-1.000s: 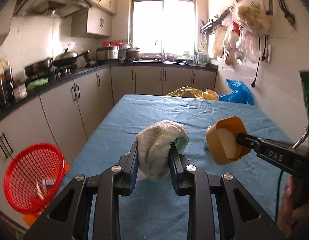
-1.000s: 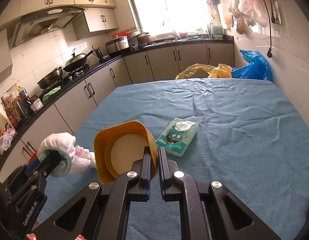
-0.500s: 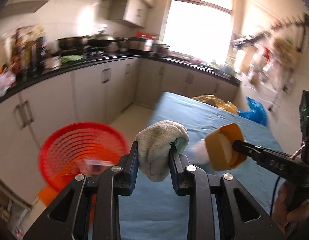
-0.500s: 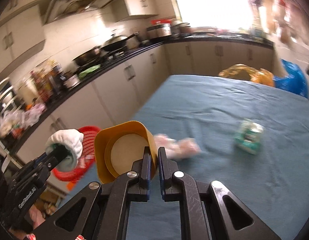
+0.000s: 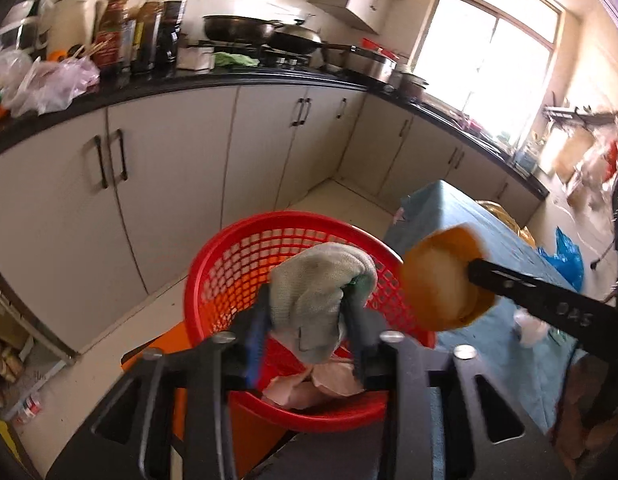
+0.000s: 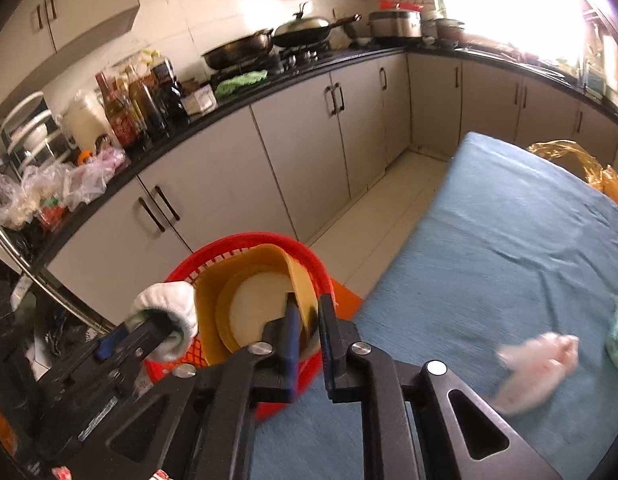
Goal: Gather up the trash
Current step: 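Carry the cloth and bowl over the red basket and open both tools, then move both tools back over the table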
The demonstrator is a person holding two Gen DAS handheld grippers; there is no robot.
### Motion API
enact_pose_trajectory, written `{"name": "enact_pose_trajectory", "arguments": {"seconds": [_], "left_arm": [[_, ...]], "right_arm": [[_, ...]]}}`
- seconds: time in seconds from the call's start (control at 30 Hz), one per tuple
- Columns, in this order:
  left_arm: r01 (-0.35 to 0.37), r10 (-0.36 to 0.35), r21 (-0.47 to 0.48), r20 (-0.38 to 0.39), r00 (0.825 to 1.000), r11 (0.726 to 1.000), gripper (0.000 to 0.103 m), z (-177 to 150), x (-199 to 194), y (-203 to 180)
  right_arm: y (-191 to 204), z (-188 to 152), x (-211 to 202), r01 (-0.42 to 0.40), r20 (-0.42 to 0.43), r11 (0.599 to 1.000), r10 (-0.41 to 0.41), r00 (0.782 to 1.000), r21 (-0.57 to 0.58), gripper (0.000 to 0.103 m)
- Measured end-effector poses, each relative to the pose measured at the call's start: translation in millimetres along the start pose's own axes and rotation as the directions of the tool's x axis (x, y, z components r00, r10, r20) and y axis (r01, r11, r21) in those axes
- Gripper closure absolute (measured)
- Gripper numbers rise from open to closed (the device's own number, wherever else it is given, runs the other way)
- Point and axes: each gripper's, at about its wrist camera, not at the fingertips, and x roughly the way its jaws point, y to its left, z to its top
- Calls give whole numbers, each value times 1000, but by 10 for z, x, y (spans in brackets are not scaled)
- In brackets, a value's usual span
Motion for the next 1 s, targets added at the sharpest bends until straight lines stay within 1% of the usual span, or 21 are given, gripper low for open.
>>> {"name": "enact_pose_trajectory", "arguments": {"seconds": [0.03,0.13,0.17,0.23,0.3,0.37,0.4,0.47,0.5,0.53,0.6,0.7,0.8,0.87,1.0], "left_arm": [[1,-1,-10,2,1000,1000,52,-5,-11,59],[2,-2,-7,15,1000,1000,48,-11,-69,85],[3,-2,-7,17,1000,1000,43,-15,-87,81],[16,-16,-13,18,1000,1000,42,-9,-118,67],[37,-37,-7,17,999,999,42,-16,-161,-3],[56,-56,8,16,998,998,42,-40,-212,-111],[65,-66,19,13,998,998,42,-49,-227,-165],[85,-85,52,5,996,995,41,-85,-270,-330],[95,-96,73,0,995,993,41,-106,-290,-439],[102,-102,87,-4,995,991,41,-119,-303,-518],[118,-118,131,-12,993,984,40,-165,-342,-744],[138,-134,189,-33,990,972,35,-240,-372,-1074],[162,-151,227,-67,986,960,28,-297,-361,-1375],[191,-171,260,-97,980,947,26,-316,-314,-1640],[221,-182,339,-145,973,914,24,-276,-96,-2150]], "right_arm": [[-3,8,8,-6,3,1000,6,1000,4,71],[-82,-25,-88,-13,25,1000,12,1000,15,71],[-136,-43,-159,-6,38,1000,5,999,20,71],[-219,-79,-291,-2,59,1000,0,998,29,70],[-368,-156,-466,21,78,999,-24,997,41,63],[-542,-256,-638,42,93,997,-48,995,62,59],[-625,-293,-711,54,96,996,-61,993,74,59],[-857,-377,-870,79,102,990,-91,991,117,59],[-997,-426,-954,78,108,987,-94,990,143,59],[-1101,-463,-1022,76,112,985,-94,989,156,59],[-1352,-560,-1188,100,126,978,-124,984,181,59],[-1731,-698,-1408,146,142,963,-181,973,224,59],[-2088,-826,-1574,180,154,943,-229,961,279,59],[-2299,-885,-1637,181,163,930,-242,956,319,59],[-2632,-997,-1731,162,176,902,-249,952,400,59]]}}
